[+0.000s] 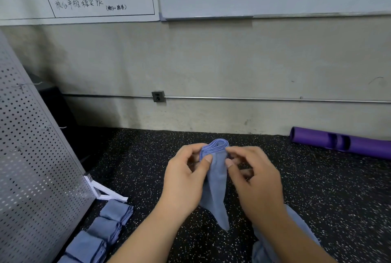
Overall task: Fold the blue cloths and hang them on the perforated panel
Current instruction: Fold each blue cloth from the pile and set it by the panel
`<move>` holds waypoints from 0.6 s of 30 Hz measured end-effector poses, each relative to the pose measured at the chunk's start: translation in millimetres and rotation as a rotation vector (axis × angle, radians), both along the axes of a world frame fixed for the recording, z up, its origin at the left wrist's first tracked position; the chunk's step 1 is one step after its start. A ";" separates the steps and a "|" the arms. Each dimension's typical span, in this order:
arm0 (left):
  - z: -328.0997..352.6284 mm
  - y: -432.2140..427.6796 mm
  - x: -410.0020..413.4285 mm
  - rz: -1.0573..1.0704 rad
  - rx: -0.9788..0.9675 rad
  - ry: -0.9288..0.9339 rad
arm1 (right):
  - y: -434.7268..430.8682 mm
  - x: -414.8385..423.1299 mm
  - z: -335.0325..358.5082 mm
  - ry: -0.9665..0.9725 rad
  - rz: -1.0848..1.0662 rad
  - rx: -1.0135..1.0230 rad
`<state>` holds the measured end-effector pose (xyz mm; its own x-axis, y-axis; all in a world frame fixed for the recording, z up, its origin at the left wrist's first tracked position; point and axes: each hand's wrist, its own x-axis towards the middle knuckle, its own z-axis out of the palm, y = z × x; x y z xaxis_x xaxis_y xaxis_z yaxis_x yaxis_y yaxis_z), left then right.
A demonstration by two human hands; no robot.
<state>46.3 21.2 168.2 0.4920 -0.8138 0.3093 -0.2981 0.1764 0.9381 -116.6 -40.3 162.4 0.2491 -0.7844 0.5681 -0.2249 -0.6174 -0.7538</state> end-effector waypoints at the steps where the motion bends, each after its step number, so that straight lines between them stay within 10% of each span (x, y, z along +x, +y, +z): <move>1: 0.0 0.0 3.3 -0.033 0.003 -0.018 | -4.0 -3.3 1.6 0.002 0.017 0.018; 18: -1.7 6.2 14.1 -0.307 0.100 -0.137 | -10.9 -20.9 14.7 0.132 0.235 0.091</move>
